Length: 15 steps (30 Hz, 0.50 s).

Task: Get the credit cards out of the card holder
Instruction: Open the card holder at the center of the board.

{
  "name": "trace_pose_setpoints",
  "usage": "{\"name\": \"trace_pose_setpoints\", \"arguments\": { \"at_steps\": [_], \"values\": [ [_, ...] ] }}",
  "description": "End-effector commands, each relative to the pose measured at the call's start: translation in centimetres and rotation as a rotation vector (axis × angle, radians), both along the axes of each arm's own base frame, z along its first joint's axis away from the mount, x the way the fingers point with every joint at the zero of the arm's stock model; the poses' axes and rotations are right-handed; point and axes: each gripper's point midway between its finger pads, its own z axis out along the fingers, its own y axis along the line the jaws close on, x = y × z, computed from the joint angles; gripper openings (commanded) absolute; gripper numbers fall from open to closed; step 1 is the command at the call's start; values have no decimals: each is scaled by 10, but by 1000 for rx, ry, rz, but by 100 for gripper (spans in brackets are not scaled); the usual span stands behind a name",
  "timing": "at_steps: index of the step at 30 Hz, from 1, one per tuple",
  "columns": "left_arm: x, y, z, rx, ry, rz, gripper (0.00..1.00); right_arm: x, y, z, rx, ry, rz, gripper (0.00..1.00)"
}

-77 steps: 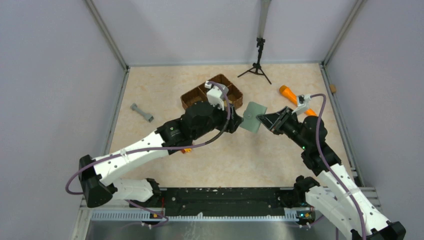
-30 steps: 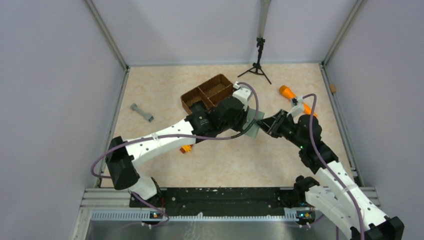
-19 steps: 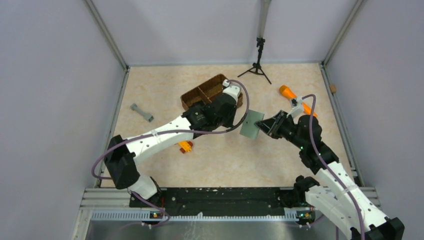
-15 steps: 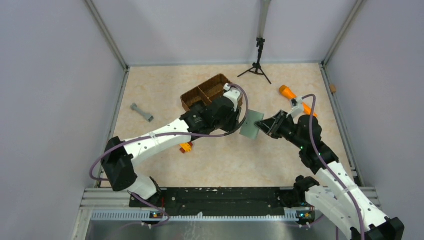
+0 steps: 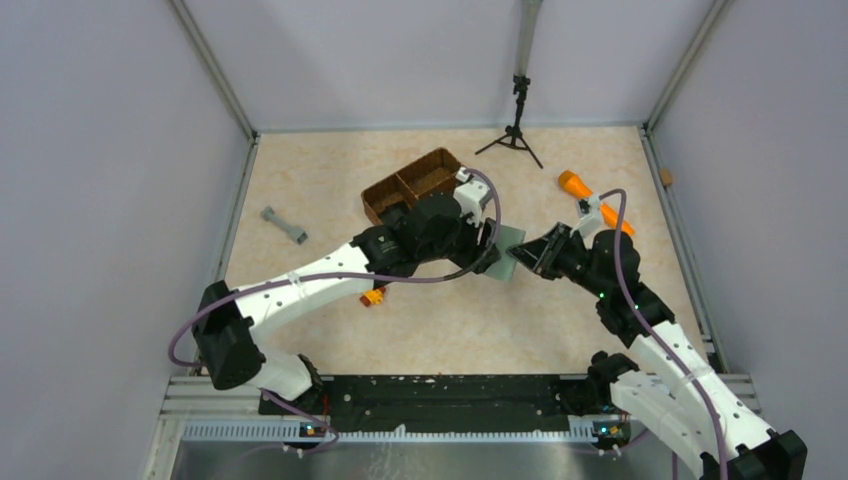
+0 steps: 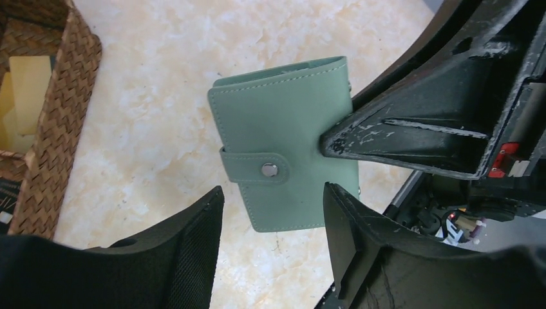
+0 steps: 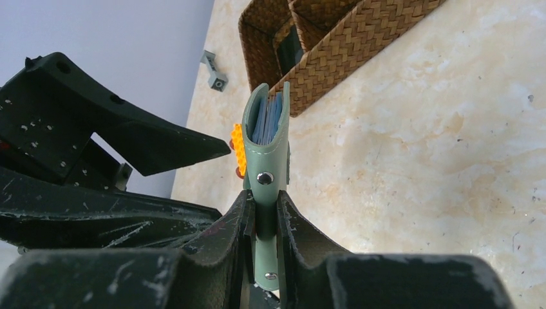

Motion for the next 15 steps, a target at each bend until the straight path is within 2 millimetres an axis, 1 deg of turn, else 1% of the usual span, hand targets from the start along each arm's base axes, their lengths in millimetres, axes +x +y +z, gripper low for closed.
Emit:
{"name": "trace_pose_setpoints", "arguments": {
  "at_steps": [1,3,6,12,14,15],
  "values": [
    [2,-19,17,-37,-33,-46,61,1,9,21,55,-69,33,0],
    [10,-17,12,-5,-29,2,61,0,10,23,62,-70,38,0],
    [23,-10,5,41,-26,91,53,0,10,23,62,-73,41,0],
    [31,-7,-7,104,1,140,19,0,9,21,54,-69,36,0],
    [33,-4,-9,113,7,163,5,1,9,20,51,-69,33,0],
    [33,-4,-11,116,10,167,0,1,9,20,50,-68,33,0]
  ]
}}
